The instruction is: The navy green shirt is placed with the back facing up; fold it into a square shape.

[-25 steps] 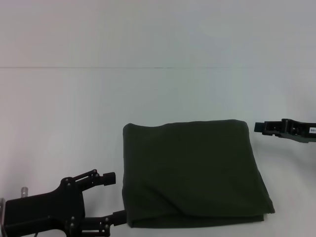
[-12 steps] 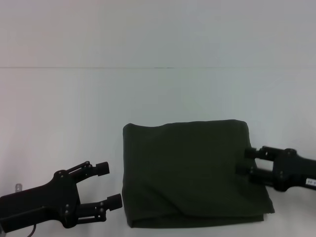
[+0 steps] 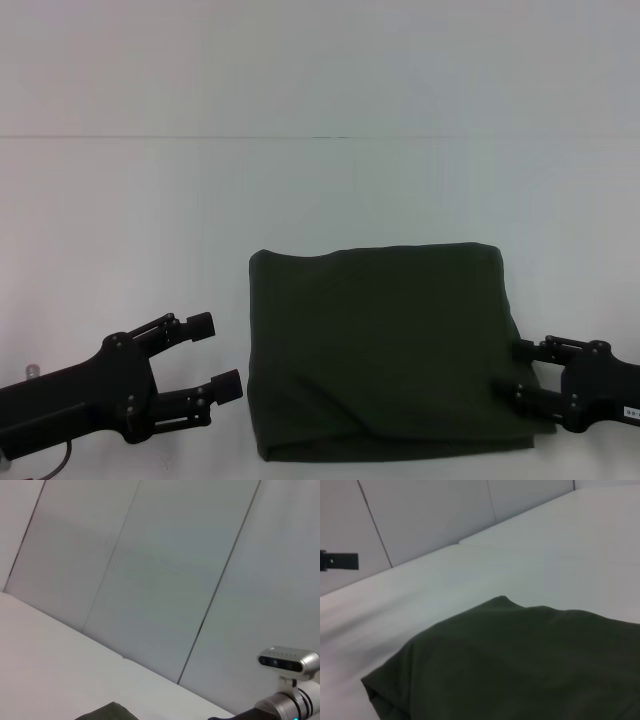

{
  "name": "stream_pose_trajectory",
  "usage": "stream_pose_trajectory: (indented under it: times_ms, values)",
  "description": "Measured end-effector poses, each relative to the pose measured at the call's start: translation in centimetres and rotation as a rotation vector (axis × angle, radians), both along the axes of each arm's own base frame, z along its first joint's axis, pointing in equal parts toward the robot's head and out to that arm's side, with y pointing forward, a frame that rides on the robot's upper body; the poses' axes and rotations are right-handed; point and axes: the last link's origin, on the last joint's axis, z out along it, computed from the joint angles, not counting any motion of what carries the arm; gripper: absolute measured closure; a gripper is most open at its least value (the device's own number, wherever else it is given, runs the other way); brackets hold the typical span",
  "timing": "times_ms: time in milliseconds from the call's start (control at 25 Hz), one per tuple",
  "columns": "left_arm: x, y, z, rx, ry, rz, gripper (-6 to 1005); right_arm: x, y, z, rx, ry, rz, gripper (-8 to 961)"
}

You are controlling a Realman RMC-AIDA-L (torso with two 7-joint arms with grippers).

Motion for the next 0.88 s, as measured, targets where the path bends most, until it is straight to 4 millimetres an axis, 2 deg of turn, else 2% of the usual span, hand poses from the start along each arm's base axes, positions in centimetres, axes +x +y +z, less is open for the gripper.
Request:
stream_pose_trajectory:
  times_ms: [240, 440, 600, 760, 880]
  values:
    - [0.1, 0.4, 0.1, -0.024, -0.016, 0.038, 49, 0.8, -0.3, -0.1, 0.026, -0.031, -0.015, 297]
    - [-0.1, 1.5, 0.6, -0.080, -0.069, 0.173, 49, 0.2, -0.5, 0.4, 0.035, 0.002, 0.024, 298]
    - [0.2, 3.8, 1.5, -0.212, -0.133, 0.368, 49, -1.1, -1.3, 1.5, 0.058, 0.071, 0.144, 263]
    - [0.7, 6.1, 1.9, -0.324, -0.168, 0.522, 49, -1.5, -2.6, 1.1, 0.061, 0.073, 0.260, 216]
    - [0.3, 7.8, 1.6, -0.400, -0.132, 0.697, 49, -1.5, -3.9, 0.6, 0.069, 0.081, 0.322, 177]
